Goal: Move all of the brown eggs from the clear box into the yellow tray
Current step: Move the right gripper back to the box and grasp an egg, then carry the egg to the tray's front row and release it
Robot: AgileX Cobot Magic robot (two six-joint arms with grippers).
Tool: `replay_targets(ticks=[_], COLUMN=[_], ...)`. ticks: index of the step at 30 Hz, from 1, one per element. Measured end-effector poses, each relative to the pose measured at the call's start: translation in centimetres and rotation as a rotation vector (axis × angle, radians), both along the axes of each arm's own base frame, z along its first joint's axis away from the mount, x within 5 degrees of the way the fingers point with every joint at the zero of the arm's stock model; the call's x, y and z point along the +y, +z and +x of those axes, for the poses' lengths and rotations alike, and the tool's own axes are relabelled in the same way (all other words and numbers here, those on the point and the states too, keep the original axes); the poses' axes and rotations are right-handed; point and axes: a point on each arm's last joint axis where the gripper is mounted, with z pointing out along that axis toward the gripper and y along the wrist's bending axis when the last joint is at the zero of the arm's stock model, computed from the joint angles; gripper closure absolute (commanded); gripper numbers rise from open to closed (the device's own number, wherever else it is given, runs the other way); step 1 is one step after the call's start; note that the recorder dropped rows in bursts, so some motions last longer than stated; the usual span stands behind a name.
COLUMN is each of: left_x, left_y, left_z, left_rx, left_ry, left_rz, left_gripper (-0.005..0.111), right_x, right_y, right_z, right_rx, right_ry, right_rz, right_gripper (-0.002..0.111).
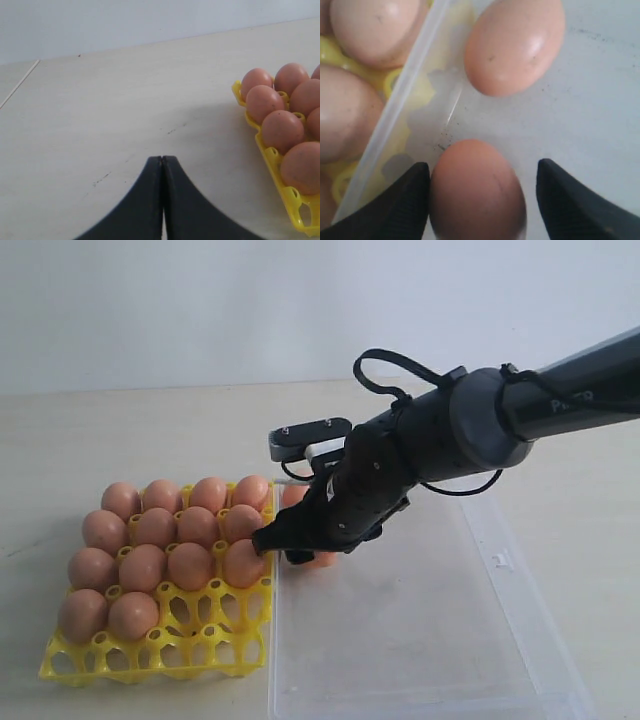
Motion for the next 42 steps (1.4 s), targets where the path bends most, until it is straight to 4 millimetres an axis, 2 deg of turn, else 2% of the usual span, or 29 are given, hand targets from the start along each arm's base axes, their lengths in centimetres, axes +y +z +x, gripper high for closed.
replay_targets(ticks=[2,5,7,8,12,16,20,22,24,26,29,42], left_x=[0.0,0.0,0.0,0.0,0.0,0.0,0.0,0.0,0.0,0.0,0.0,0.0], left_y=[0.0,0.0,0.0,0.0,0.0,0.0,0.0,0.0,0.0,0.0,0.0,0.0], left_z=[0.0,0.0,0.0,0.0,0.0,0.0,0.0,0.0,0.0,0.0,0.0,0.0], left_rx=[0.000,0.000,0.000,0.000,0.000,0.000,0.000,0.000,0.000,0.000,0.000,0.000], left_ry=[0.000,0.000,0.000,0.000,0.000,0.000,0.000,0.000,0.000,0.000,0.000,0.000], left_rz=[0.000,0.000,0.000,0.000,0.000,0.000,0.000,0.000,0.000,0.000,0.000,0.000], left_gripper=[0.107,0.107,0.107,0.107,0.107,0.107,0.107,0.107,0.107,0.107,0.107,0.107], right_x=[0.0,0.1,0.1,0.0,-0.3,-1.8,-2.2,-1.2,0.6,2.3,3.7,4.3], right_y=[-0.5,-0.5,-0.4,-0.3,0.6,3.4,6.1,6.9,7.1,6.4,5.1,1.0], right_z=[0.0,0.1,0.1,0.1,0.3,0.7,-0.4,-1.8,-3.8,-6.0,-7.6,-7.7], right_rx=[0.007,0.000,-0.004,-0.009,-0.044,-0.140,-0.303,-0.370,-0.424,-0.435,-0.418,-0.283], right_ry=[0.004,0.004,0.008,0.013,0.049,0.033,0.017,0.070,0.198,0.328,0.413,0.352], right_rz=[-0.008,-0.002,-0.004,-0.007,-0.033,-0.026,0.165,0.314,0.475,0.590,0.671,0.719], right_gripper=[0.059,0.084,0.106,0.108,0.108,0.108,0.108,0.108,0.108,0.108,0.108,0.108])
